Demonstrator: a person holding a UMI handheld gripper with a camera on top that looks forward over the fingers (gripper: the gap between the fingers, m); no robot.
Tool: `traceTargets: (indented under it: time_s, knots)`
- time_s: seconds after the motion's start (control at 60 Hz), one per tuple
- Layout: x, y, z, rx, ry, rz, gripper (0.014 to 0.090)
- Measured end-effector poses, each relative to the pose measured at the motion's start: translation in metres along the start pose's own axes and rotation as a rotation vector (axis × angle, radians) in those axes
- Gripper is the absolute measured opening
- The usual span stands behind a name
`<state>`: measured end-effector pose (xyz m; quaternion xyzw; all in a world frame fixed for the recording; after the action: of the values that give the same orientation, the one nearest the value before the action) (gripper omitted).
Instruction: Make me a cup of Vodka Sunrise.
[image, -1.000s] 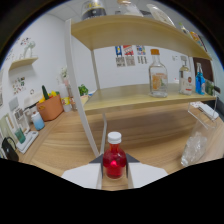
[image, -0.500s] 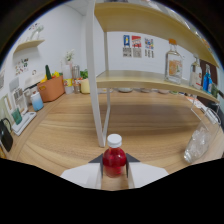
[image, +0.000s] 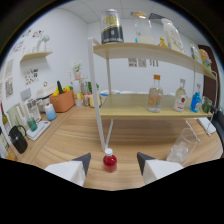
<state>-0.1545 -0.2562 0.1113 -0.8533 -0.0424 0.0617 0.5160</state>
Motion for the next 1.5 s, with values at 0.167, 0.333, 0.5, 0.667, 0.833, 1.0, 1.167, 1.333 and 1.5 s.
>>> traceTargets:
  time_s: [0.167, 0.333, 0.5, 0.667, 0.833, 1.0, 1.167, 1.333, 1.5]
  knots:
    - [0.037, -0.024, -0.062, 0.039, 0.027, 0.038, 0.0861]
    - [0.098, -0.017, -0.106, 0.033, 0.095, 0.052, 0.0853]
    - [0.160, -0.010, -0.131, 0.007, 0.148, 0.057, 0.0853]
    - [0.218, -0.057, -0.145, 0.062, 0.185, 0.055, 0.0854]
    - [0.271, -0.143, -0.151, 0.181, 0.203, 0.063, 0.0857]
    - [0.316, -0.232, -0.144, 0.300, 0.195, 0.060, 0.0858]
    - [0.347, -0.288, -0.112, 0.369, 0.176, 0.031, 0.0857]
    - [0.366, -0.313, -0.076, 0.373, 0.147, 0.016, 0.0853]
    - [0.364, -0.318, -0.044, 0.346, 0.112, 0.009, 0.0691]
